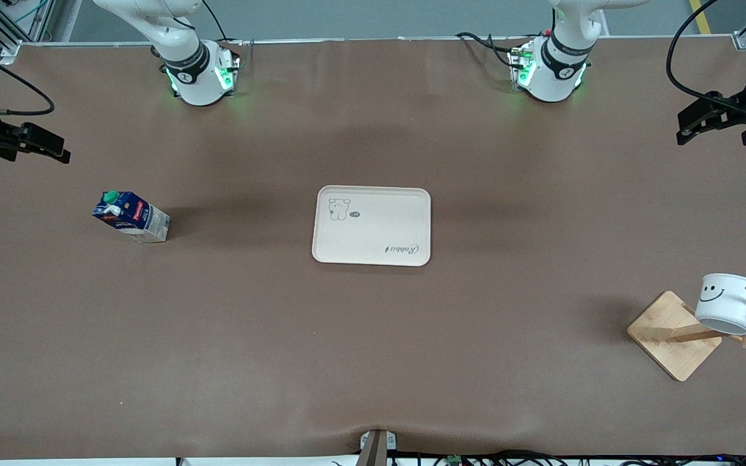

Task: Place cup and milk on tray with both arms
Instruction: 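Move the left gripper toward the white mug on the wooden stand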

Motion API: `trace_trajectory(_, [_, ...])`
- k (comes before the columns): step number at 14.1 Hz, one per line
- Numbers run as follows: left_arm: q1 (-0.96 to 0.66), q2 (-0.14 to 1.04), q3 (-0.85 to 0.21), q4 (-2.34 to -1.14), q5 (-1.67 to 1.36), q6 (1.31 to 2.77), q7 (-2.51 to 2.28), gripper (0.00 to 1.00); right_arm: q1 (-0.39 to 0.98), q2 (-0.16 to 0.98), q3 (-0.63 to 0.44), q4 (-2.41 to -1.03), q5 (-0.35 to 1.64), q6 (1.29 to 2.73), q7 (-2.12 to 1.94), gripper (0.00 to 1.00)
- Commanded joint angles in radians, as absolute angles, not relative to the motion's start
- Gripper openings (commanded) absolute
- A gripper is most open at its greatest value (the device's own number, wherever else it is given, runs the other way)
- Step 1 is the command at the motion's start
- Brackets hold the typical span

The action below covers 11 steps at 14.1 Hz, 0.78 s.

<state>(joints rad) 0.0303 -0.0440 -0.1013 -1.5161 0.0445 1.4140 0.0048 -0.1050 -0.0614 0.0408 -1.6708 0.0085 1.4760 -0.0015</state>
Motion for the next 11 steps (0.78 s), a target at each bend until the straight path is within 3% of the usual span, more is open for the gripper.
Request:
trace_trajectory(1, [0.025, -0.034, -0.115, -1.486, 0.032, 1.394, 0.014, 1.00, -0.097, -0.068, 0.038, -1.681, -0.005, 1.479, 0.003, 1.00])
trace_trajectory(6, [0.035, -0.008, -0.100, -1.485, 0.040, 1.408, 0.023, 1.00, -0.080, -0.055, 0.038, -1.683, -0.006, 1.480, 0.003, 1.00])
trace_trajectory(11, [0.132, -0.005, -0.101, -1.543, 0.034, 1.551, 0.014, 1.00, -0.045, -0.048, 0.040, -1.683, -0.006, 1.467, 0.008, 1.00])
